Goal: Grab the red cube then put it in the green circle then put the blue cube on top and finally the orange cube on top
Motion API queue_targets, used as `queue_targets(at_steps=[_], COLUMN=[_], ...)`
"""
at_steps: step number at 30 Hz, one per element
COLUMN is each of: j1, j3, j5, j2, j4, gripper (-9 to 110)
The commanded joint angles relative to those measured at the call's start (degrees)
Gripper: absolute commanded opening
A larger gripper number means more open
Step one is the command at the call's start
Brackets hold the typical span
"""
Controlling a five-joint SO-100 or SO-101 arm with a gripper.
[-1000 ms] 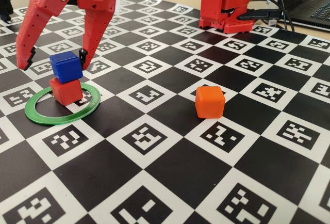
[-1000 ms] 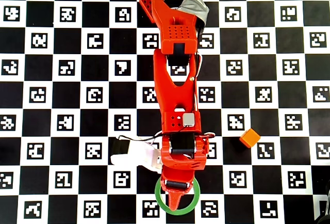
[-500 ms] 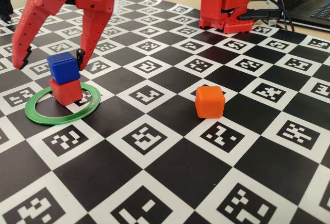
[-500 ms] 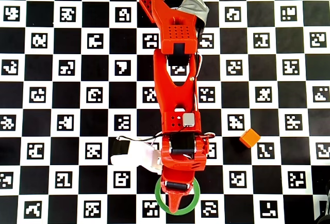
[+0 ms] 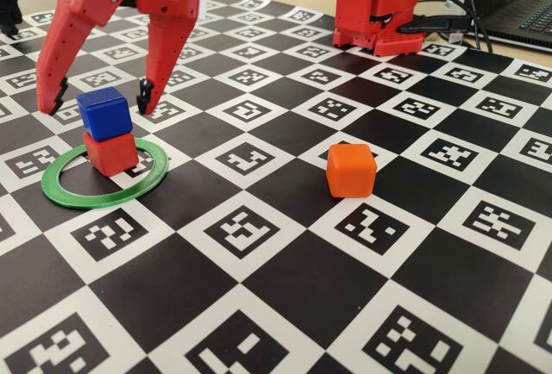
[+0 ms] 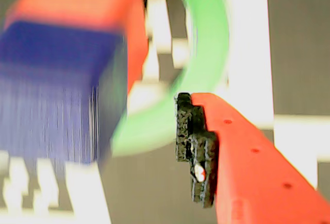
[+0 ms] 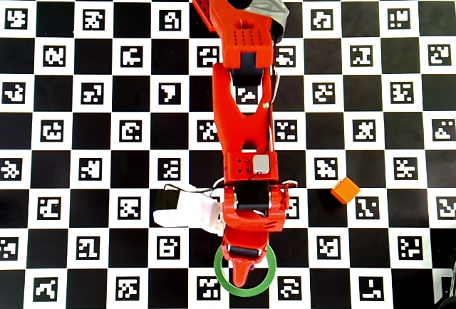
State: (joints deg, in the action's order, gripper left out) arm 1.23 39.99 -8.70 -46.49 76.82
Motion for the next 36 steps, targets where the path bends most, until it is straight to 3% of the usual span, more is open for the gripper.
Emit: queue_targets(at_steps=[1, 19, 36], j1=[1.93, 15.29, 30.67], j3=[3.87, 26.46, 19.86], j5=[0.09, 5.10, 13.45], j2=[-16.17, -41.04, -33.66], j4=[-1.76, -0.97, -0.79], gripper=[41, 42, 43])
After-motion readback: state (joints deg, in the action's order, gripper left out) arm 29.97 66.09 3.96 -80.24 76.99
